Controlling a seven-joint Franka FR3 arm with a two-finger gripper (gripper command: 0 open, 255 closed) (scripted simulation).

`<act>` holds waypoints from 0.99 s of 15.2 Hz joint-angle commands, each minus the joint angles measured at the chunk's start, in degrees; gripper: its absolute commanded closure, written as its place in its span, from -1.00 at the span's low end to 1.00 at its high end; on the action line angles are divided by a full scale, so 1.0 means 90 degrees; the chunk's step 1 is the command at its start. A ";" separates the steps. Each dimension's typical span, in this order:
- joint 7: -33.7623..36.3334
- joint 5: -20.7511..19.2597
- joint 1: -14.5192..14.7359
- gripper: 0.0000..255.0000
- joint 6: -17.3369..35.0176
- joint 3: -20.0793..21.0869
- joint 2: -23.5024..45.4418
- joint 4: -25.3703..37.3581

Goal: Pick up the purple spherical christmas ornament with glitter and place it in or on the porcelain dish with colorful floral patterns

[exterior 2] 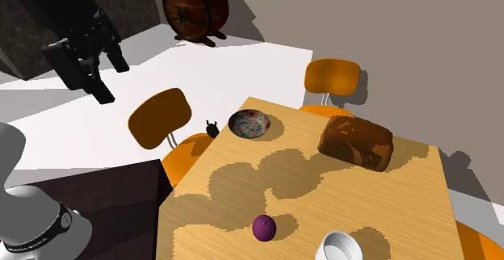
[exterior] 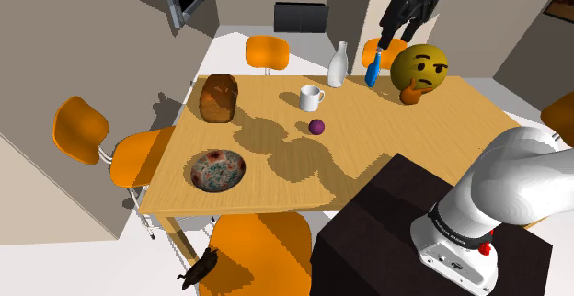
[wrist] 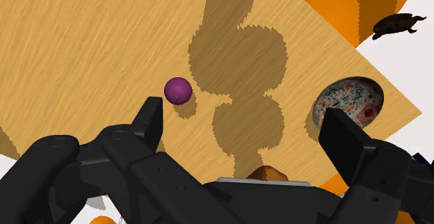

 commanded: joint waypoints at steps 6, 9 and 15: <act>-0.0125 -0.0013 -0.0077 -1.00 0.1111 -0.0226 0.0285 -0.0797; -0.0211 -0.0007 -0.0115 -1.00 0.1801 -0.0368 0.0575 -0.1179; -0.0428 0.0072 -0.0152 -1.00 0.3220 -0.0669 0.1438 -0.1711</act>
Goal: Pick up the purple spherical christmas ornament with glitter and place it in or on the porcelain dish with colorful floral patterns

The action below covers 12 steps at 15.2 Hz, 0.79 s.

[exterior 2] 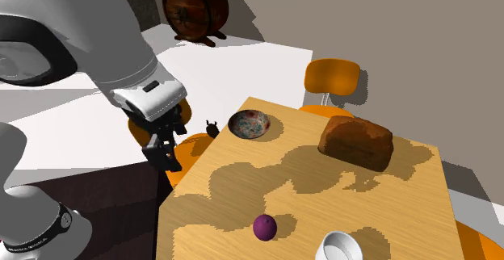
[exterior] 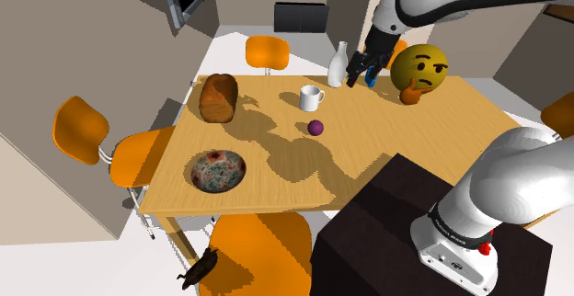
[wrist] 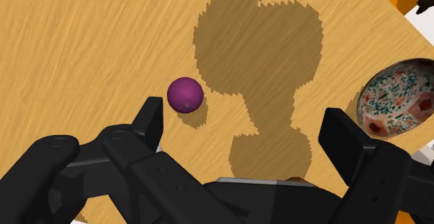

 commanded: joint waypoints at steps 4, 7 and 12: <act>-0.0243 0.0171 0.0035 -1.00 0.1219 -0.0273 0.0985 -0.0206; -0.0460 0.0372 0.0098 -1.00 0.1908 -0.0452 0.1656 -0.0226; -0.1028 0.1009 0.0287 -1.00 0.2946 -0.0757 0.2910 -0.0049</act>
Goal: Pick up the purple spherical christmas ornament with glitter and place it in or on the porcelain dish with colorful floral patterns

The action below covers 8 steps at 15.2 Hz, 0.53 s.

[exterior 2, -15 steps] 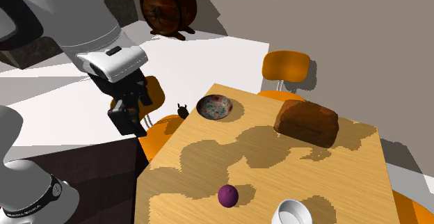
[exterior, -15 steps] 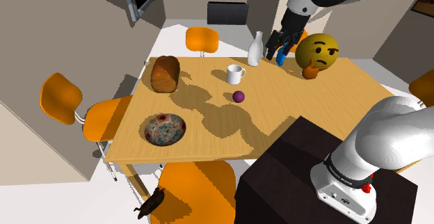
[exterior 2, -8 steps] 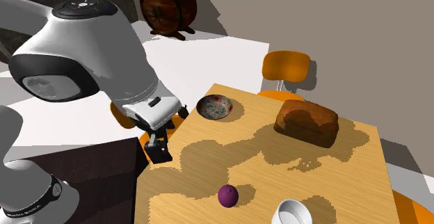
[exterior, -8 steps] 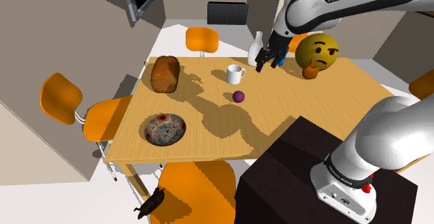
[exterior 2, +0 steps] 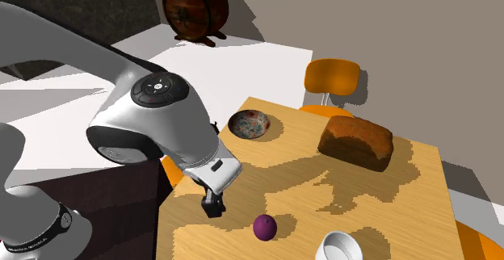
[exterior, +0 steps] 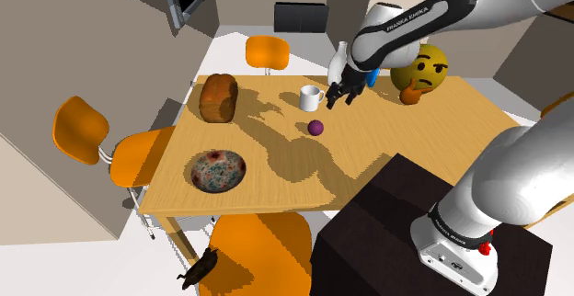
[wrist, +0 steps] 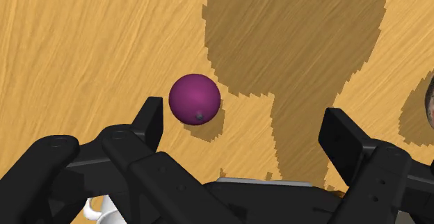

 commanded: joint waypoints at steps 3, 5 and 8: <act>-0.0688 0.0804 0.0148 -1.00 0.0711 -0.0209 0.1091 0.0311; -0.1111 0.1338 0.0167 -1.00 0.0980 -0.0218 0.1647 0.0530; -0.1770 0.2175 0.0048 -1.00 0.1286 -0.0075 0.2480 0.0941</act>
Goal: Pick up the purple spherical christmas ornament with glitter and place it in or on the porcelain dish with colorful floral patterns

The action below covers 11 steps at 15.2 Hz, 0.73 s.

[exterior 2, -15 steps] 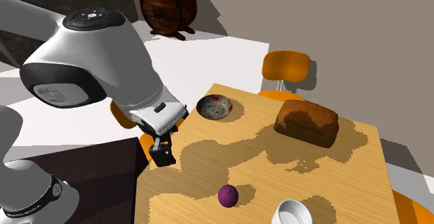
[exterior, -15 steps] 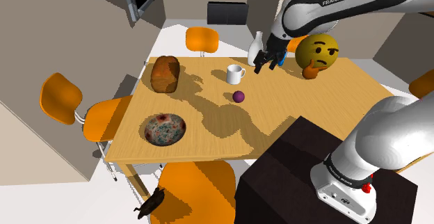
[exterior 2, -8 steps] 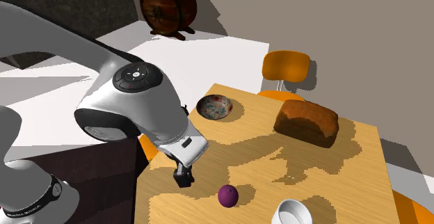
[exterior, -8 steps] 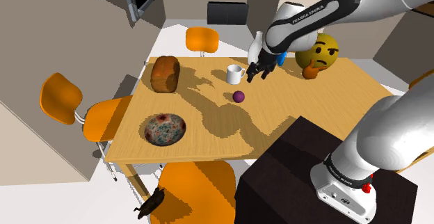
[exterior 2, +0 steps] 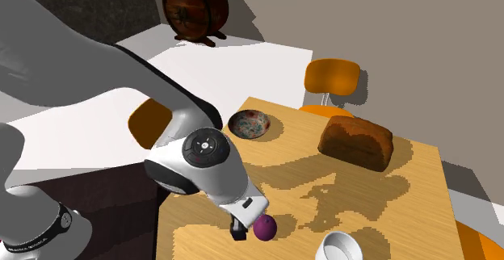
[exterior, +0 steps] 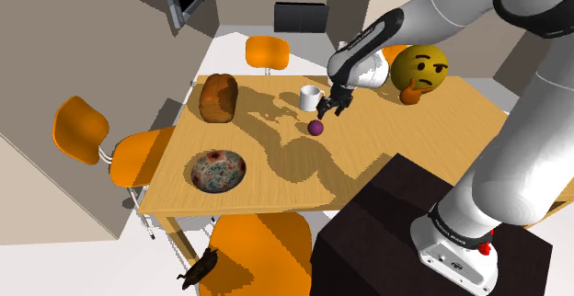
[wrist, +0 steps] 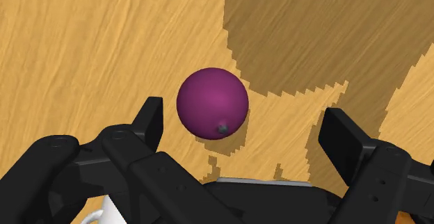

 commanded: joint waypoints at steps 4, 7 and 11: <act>-0.0983 0.1222 -0.0418 -1.00 0.0390 0.0426 0.1361 0.0811; -0.1182 0.1473 -0.0553 -1.00 0.0536 0.0606 0.1723 0.1015; -0.1374 0.1718 -0.0658 -1.00 0.0735 0.0801 0.2088 0.1185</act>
